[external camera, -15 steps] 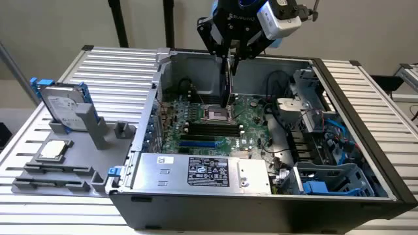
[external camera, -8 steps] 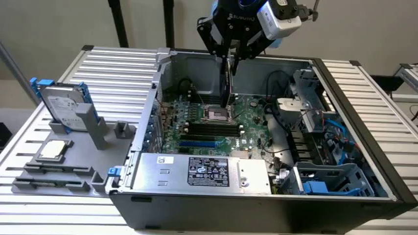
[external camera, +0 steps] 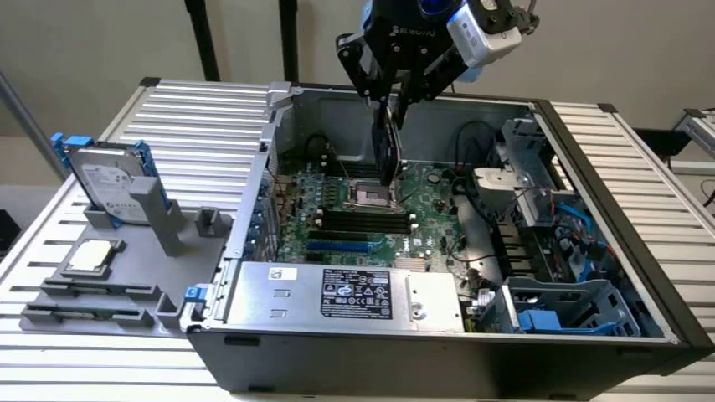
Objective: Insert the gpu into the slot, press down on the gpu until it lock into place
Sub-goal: 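Insert the gpu into the slot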
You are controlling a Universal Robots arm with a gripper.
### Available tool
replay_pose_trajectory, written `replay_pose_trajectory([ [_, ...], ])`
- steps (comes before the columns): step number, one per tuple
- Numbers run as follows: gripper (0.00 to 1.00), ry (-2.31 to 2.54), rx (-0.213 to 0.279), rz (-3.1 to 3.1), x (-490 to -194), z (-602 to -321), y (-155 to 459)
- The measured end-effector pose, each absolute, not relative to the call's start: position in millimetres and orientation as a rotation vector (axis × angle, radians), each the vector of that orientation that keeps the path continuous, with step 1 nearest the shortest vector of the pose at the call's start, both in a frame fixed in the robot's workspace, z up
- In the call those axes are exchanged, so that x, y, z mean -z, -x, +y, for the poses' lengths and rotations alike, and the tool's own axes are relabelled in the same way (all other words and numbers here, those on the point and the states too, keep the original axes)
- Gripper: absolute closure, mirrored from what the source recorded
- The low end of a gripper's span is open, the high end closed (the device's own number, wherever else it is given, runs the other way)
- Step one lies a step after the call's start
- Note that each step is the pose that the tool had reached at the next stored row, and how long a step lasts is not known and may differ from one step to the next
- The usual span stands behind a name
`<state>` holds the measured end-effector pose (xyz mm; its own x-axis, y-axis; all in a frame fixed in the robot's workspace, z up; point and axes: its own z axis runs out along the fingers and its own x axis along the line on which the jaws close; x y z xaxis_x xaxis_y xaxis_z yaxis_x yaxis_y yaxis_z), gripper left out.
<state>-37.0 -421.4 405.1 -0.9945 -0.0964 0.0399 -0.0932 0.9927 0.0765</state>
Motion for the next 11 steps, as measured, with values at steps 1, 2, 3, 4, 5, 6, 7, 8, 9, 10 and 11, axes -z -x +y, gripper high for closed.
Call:
replay_pose_trajectory([
  [1, 0.74, -0.175, 0.115, -3.090, -404.9, -421.4, 37.0],
  [2, 0.74, -0.204, 0.114, -3.088, -404.6, -421.4, 37.0],
  [3, 0.74, -0.232, 0.114, -3.085, -404.4, -421.4, 37.0],
  [4, 0.74, -0.262, 0.113, -3.082, -404.1, -421.3, 37.0],
  [5, 0.74, -0.287, 0.112, -3.079, -403.9, -421.3, 37.0],
  [6, 0.74, -0.316, 0.112, -3.076, -403.7, -421.4, 37.0],
  [7, 0.74, -0.344, 0.111, -3.072, -403.5, -421.4, 37.0],
  [8, 0.74, -0.372, 0.110, -3.068, -403.2, -421.4, 37.0],
  [9, 0.74, -0.400, 0.109, -3.064, -402.9, -421.4, 37.0],
  [10, 0.74, -0.428, 0.109, -3.060, -402.7, -421.4, 37.0],
  [11, 0.74, -0.455, 0.108, -3.055, -402.4, -421.4, 37.0],
])
